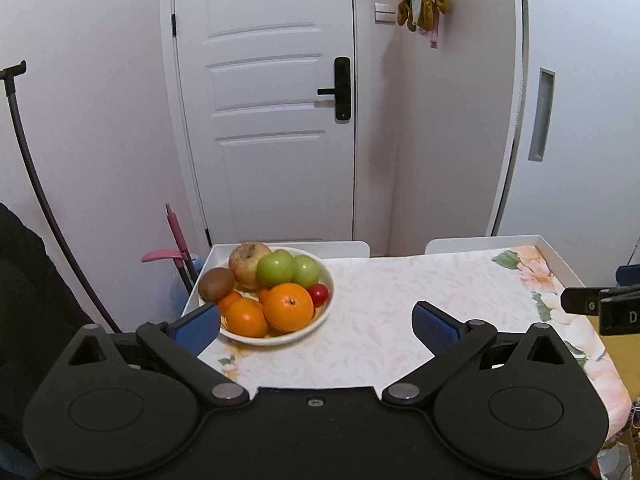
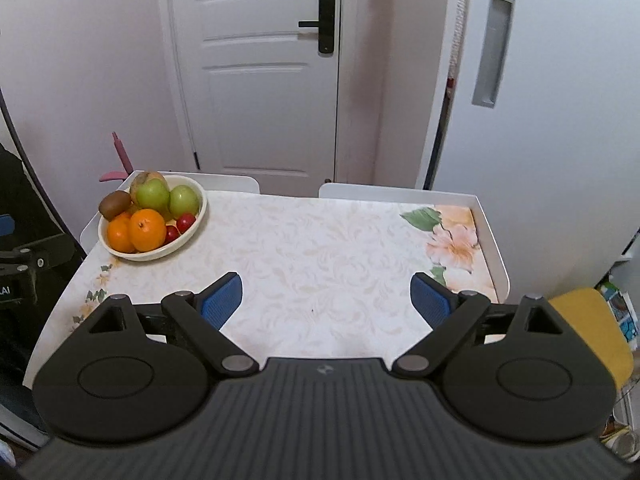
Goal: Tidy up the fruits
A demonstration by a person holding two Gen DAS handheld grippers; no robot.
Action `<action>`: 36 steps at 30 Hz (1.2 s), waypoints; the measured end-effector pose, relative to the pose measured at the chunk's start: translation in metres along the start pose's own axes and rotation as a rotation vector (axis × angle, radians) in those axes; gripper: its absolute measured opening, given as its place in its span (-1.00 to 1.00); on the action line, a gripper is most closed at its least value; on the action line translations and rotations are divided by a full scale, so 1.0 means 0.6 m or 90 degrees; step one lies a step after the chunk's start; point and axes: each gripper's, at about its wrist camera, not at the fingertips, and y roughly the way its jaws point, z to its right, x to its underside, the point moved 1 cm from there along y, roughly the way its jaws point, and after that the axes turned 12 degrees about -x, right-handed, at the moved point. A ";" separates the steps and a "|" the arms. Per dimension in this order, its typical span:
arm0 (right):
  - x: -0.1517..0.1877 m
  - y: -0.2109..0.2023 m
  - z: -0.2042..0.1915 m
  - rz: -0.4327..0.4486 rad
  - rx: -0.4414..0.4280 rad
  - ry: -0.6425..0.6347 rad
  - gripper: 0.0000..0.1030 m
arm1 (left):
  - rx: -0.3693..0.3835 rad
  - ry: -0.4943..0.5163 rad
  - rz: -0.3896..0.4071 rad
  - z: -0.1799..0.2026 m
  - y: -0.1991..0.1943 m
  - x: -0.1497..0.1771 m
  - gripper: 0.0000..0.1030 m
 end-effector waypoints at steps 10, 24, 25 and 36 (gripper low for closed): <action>0.005 -0.007 0.004 0.003 0.007 0.020 1.00 | 0.001 0.007 0.000 0.013 -0.014 0.015 1.00; 0.005 -0.004 0.008 -0.001 0.017 0.029 1.00 | -0.003 0.006 0.000 0.015 -0.011 0.013 1.00; 0.005 -0.004 0.009 0.000 0.017 0.030 1.00 | -0.004 0.006 0.000 0.015 -0.011 0.013 1.00; 0.005 -0.002 0.013 -0.001 0.022 0.038 1.00 | -0.004 0.006 0.000 0.013 -0.008 0.013 1.00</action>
